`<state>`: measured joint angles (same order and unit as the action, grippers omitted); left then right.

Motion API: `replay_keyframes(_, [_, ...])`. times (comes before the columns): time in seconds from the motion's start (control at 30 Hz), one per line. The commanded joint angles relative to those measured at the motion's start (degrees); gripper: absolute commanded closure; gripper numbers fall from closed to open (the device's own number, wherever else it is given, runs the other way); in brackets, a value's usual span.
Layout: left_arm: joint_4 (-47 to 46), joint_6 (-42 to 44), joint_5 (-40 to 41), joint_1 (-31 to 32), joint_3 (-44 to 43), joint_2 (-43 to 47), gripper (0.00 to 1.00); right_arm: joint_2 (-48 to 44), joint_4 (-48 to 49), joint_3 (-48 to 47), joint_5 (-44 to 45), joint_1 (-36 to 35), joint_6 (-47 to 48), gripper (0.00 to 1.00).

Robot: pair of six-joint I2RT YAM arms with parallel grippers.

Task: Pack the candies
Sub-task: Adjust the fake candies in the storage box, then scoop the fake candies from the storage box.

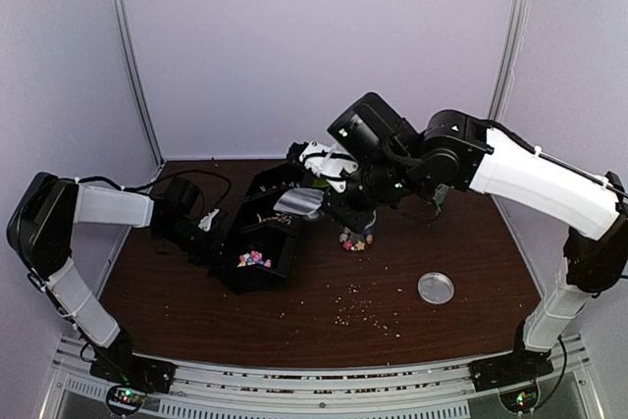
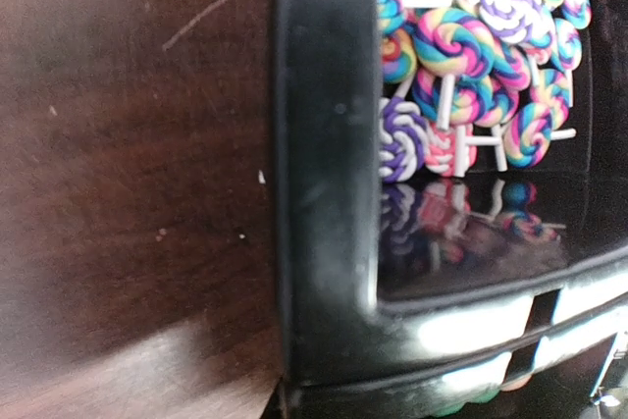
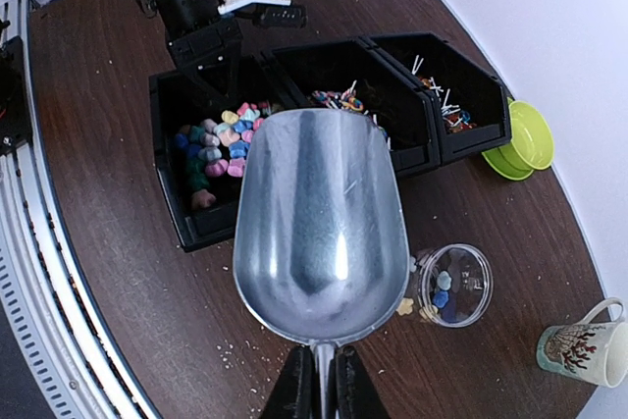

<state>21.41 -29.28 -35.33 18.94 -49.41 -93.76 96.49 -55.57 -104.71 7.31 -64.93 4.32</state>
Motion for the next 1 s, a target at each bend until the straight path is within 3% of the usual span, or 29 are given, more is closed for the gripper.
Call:
replay_keyframes(0.0, [0.87, 9.34, 5.26, 0.91, -7.89, 4.18, 1.00, 3.70, -5.50, -2.68, 1.91, -1.07, 1.15, 1.00])
replay_keyframes(0.43, [10.28, 14.57, 22.12, 4.83, -11.86, 4.44, 1.00, 12.49, -12.37, -8.13, 6.39, -4.64, 3.37, 1.00])
replay_keyframes(0.97, [10.46, 15.98, 22.07, 7.91, -12.91, 3.68, 1.00, 21.75, -15.46, -15.30, 6.19, -9.70, 5.67, 1.00])
